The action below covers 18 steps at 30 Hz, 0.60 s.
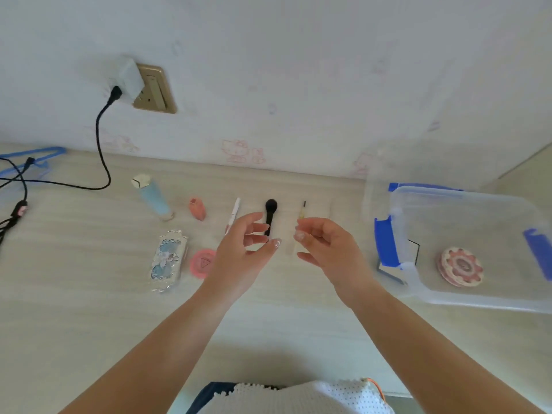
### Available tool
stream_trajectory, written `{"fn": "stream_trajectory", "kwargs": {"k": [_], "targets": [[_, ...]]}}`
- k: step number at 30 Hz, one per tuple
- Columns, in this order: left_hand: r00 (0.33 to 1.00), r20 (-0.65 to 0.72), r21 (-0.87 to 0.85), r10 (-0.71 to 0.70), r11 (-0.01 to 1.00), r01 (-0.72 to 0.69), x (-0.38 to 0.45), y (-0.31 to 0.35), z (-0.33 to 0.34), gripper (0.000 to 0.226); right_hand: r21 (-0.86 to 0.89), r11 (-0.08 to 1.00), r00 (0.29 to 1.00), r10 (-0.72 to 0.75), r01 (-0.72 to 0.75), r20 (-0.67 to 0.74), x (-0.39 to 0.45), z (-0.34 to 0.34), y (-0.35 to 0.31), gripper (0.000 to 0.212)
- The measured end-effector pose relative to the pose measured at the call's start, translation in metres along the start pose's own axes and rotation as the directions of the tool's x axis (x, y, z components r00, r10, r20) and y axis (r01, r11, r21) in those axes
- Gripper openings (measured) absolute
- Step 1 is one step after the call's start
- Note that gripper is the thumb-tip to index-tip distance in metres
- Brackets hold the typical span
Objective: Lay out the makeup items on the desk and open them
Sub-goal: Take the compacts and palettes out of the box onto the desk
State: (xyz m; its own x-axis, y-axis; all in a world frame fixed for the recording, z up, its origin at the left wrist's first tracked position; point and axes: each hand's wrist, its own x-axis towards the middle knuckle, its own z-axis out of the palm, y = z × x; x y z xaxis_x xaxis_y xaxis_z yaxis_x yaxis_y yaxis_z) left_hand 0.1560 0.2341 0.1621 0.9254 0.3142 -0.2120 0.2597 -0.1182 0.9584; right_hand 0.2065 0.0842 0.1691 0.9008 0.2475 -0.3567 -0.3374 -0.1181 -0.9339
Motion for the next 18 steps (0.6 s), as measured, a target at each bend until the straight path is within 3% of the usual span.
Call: {"fn": "stream_trajectory", "kwargs": {"k": [9, 14, 18], "targets": [[0.985, 0.122, -0.051, 0.125, 0.991, -0.120, -0.022, 0.068, 0.142, 0.038, 0.006, 0.981, 0.967, -0.192, 0.196, -0.167, -0.029, -0.191, -0.047, 0.020], [0.961, 0.269, -0.058, 0.066, 0.997, -0.052, -0.016, 0.090, 0.215, 0.034, -0.189, 0.972, 0.985, -0.158, 0.142, -0.073, -0.011, -0.280, -0.051, 0.023], [0.939, 0.340, 0.175, -0.052, 0.985, -0.009, 0.010, 0.088, 0.262, 0.039, -0.412, 0.908, 0.995, -0.096, 0.075, -0.028, 0.015, -0.314, -0.035, 0.025]]}}
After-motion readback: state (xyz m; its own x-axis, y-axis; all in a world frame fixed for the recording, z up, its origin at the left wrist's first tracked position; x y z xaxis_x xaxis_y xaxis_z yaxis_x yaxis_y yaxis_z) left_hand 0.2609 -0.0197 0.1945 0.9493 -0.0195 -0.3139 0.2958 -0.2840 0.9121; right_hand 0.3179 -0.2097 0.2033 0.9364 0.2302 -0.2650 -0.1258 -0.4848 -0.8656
